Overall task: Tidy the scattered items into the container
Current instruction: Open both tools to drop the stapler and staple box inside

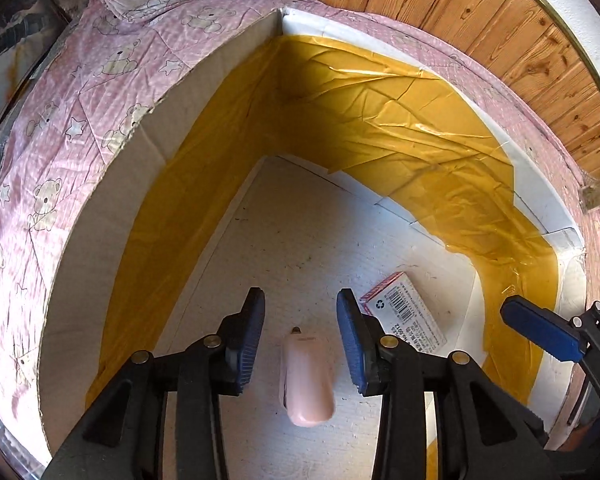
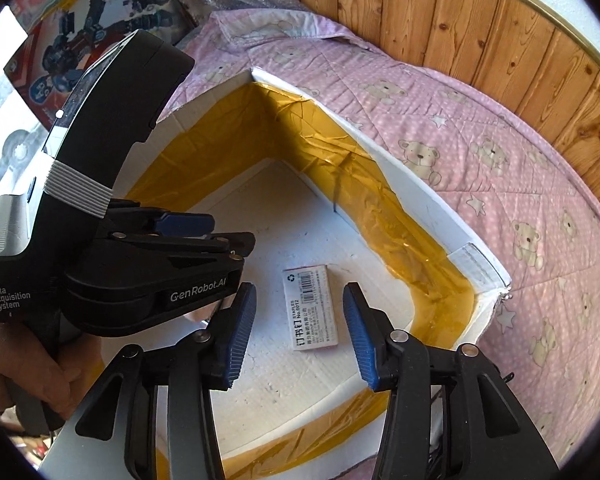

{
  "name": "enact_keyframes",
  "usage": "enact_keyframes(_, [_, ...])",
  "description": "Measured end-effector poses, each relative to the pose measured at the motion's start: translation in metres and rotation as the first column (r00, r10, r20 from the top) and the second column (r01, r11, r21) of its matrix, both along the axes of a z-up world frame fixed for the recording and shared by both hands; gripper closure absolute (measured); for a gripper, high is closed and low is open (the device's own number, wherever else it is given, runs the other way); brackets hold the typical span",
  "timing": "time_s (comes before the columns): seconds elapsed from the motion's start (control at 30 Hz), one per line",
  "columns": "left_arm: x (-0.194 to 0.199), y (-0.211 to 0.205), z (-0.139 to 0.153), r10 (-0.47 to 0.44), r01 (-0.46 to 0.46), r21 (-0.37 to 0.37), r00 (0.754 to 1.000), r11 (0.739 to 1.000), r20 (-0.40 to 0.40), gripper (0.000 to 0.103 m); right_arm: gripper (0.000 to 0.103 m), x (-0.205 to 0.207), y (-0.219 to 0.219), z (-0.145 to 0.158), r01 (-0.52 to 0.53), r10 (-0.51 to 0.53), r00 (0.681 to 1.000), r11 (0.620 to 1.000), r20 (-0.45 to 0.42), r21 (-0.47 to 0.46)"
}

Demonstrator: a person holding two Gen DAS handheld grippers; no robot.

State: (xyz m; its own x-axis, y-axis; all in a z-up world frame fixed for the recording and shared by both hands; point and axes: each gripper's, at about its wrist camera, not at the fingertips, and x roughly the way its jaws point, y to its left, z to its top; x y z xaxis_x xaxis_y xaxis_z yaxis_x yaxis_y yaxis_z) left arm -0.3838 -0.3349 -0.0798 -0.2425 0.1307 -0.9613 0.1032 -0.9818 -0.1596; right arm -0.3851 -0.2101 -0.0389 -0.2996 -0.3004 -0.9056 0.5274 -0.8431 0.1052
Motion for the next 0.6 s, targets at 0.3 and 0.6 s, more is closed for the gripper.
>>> enact_keyframes(0.3, [0.031,-0.007,0.049,-0.032,0.035,0.028,0.996,0.999,-0.087,0.064,0.054,0.039,0.018,0.037,0.115,-0.117,0.993,0.979,0.0,-0.167])
enact_keyframes(0.6, [0.064,0.002,0.081,-0.044,0.054,0.057,0.986,0.997,-0.163,0.064,0.054,0.101,0.025,0.074,0.176,-0.194,0.98,0.943,-0.035,-0.283])
